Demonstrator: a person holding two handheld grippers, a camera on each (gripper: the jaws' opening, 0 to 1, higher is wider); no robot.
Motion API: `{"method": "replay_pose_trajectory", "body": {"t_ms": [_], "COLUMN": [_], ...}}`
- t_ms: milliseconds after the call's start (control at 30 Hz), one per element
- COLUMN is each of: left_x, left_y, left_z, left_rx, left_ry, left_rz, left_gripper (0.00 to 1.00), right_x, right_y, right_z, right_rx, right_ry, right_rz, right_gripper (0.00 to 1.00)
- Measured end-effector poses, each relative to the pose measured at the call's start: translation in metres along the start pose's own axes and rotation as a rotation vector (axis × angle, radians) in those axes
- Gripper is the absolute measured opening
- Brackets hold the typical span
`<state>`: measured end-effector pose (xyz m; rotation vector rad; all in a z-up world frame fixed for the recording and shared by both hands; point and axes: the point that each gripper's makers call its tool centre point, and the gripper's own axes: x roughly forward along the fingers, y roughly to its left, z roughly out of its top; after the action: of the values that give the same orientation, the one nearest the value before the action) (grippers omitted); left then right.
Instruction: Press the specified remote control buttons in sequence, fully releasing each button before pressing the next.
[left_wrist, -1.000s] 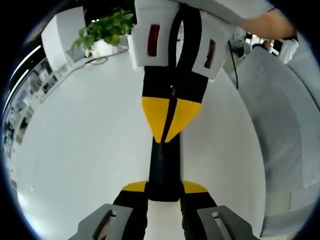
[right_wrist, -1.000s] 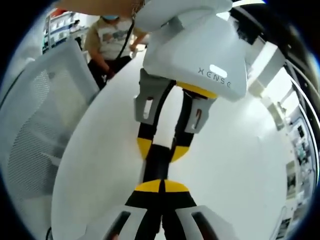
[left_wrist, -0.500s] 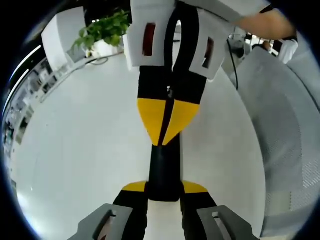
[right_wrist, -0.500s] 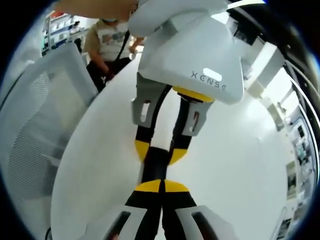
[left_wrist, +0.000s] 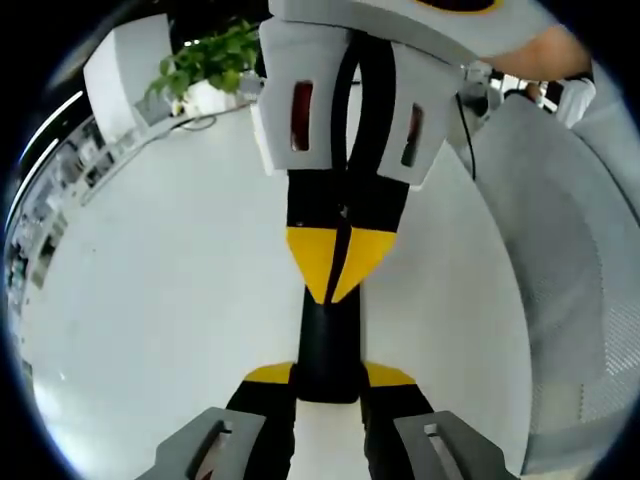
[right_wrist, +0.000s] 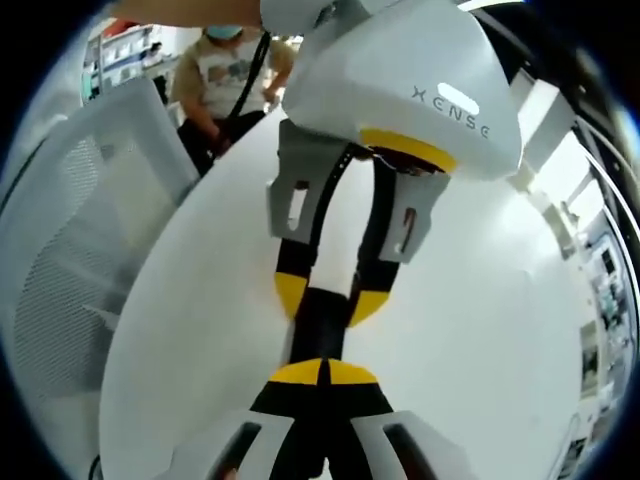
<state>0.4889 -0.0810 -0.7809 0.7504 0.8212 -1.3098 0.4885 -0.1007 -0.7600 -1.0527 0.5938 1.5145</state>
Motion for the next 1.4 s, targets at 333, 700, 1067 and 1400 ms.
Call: {"method": "replay_pose_trajectory", "body": {"t_ms": [333, 700, 1067, 1400], "left_x": [-0.001, 0.000, 0.000, 0.000], "left_y": [0.000, 0.001, 0.000, 0.000], "left_z": [0.001, 0.000, 0.000, 0.000], "left_rx": [0.002, 0.003, 0.005, 0.000], "left_ry": [0.000, -0.003, -0.004, -0.016], "left_rz": [-0.001, 0.000, 0.000, 0.000], "left_gripper": [0.24, 0.24, 0.24, 0.24], "right_x": [0.005, 0.009, 0.011, 0.011], "right_y": [0.001, 0.003, 0.004, 0.004], "right_z": [-0.003, -0.006, -0.006, -0.007], "right_rx": [0.004, 0.006, -0.005, -0.001], "right_ry": [0.005, 0.008, 0.050, 0.067], "right_rz": [0.014, 0.028, 0.031, 0.045], "right_gripper": [0.00, 0.00, 0.00, 0.00]}}
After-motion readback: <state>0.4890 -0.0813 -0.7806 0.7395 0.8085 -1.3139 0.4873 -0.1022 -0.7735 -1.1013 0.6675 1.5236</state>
